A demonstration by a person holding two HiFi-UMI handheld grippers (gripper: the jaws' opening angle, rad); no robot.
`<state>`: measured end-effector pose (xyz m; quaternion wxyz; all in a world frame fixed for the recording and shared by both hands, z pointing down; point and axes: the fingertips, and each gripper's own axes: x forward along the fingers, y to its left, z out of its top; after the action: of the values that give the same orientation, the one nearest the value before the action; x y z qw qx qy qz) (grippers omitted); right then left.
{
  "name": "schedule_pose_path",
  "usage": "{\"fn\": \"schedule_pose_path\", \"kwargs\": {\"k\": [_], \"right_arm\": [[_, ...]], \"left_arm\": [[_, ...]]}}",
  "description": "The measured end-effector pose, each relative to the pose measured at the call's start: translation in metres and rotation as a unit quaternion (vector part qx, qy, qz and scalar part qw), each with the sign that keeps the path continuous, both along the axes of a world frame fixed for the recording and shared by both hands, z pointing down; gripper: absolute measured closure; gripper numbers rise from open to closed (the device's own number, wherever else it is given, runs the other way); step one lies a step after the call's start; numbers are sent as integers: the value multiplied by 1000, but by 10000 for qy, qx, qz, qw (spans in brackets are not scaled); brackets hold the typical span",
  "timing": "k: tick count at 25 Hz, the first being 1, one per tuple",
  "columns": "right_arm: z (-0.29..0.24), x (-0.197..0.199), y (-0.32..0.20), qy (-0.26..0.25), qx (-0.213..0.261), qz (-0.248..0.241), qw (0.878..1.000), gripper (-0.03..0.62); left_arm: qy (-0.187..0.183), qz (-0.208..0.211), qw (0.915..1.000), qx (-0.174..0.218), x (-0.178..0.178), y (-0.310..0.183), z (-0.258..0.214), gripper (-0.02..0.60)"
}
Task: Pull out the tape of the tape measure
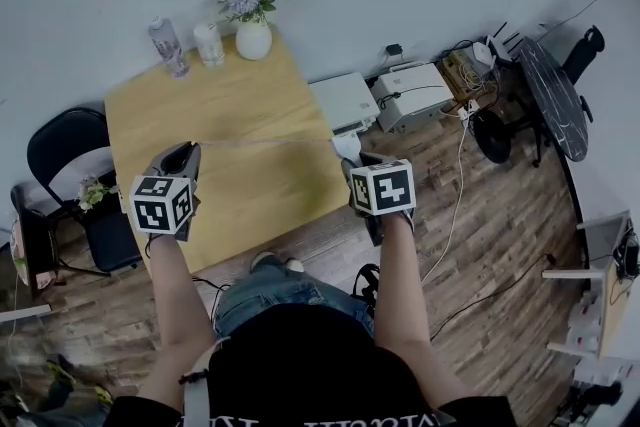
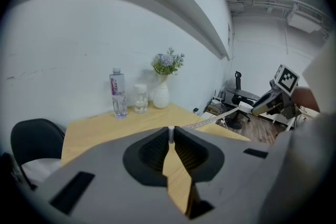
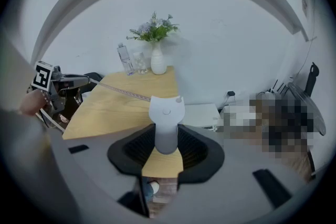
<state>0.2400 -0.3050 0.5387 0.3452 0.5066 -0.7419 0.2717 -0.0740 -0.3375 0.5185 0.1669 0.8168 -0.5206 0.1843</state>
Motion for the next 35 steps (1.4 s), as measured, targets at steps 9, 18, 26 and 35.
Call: {"fn": "schedule_pose_path", "kwargs": {"k": [9,18,26,35], "right_arm": [[53,-4,8,6,-422,-53,9991,448],[100,-9,4,301,-648,13,9974,448],[135,-13,13,556,-820,117,9950,448],[146,-12,12,634,-853,174,9942,447]], "left_arm": [[45,-22,9989,-462,-4,18,44,538],[22,-39,9957,-923,-6,27,90,538],[21,5,9920,-1261,-7,34,122,538],[109,47,9884,-1513,-8,36,140,538]]}}
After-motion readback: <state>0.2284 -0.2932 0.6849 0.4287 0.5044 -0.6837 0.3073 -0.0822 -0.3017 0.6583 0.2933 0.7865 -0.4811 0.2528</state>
